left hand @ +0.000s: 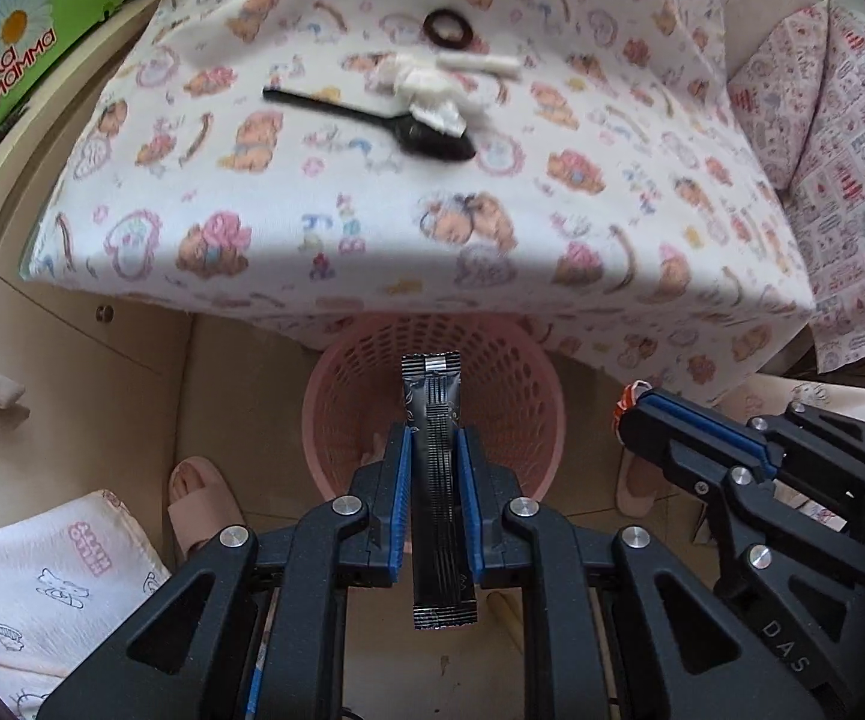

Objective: Collect trash
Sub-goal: 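Carry the black clip and red piece down over the pink wastebasket, then open both grippers over the wastebasket, dropping the held items, then raise both open grippers back toward the tissue and stick on the cloth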

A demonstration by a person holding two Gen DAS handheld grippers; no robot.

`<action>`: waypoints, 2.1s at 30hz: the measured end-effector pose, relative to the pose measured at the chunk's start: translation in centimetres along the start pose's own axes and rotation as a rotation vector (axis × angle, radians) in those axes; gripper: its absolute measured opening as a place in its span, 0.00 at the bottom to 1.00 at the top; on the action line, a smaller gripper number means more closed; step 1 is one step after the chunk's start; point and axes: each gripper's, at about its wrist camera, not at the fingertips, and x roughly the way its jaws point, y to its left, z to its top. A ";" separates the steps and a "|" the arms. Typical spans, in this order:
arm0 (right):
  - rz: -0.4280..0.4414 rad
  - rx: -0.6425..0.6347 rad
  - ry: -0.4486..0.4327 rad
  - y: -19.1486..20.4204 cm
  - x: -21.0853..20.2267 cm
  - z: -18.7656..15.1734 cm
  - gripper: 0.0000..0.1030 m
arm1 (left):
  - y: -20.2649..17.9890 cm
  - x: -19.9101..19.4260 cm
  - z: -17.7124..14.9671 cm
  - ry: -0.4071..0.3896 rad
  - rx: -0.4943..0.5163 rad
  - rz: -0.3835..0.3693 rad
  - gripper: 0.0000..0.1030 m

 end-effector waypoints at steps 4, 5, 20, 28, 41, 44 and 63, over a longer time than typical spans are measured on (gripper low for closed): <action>-0.036 -0.002 0.050 -0.2 1.9 -0.8 0.06 | 0.5 2.2 -0.4 0.059 -0.013 0.036 0.14; -0.038 0.001 0.062 -0.2 2.4 -0.9 0.06 | 0.8 2.7 -0.5 0.066 -0.024 0.052 0.14; -0.140 0.034 0.221 -1.9 11.4 -3.1 0.06 | 3.3 11.1 -1.2 0.268 -0.124 0.087 0.15; -0.182 0.033 0.252 -2.1 13.2 -3.9 0.06 | 4.0 13.6 -1.9 0.333 -0.138 0.126 0.17; -0.206 0.050 0.280 -2.8 13.7 -4.2 0.45 | 4.4 13.1 -2.0 0.332 -0.164 0.137 0.49; -0.208 0.059 0.278 -3.0 13.5 -4.1 0.47 | 4.4 12.6 -1.9 0.322 -0.166 0.132 0.50; -0.225 0.067 0.031 -1.3 5.1 -1.8 0.68 | 3.3 0.8 1.1 -0.101 -0.120 0.199 0.54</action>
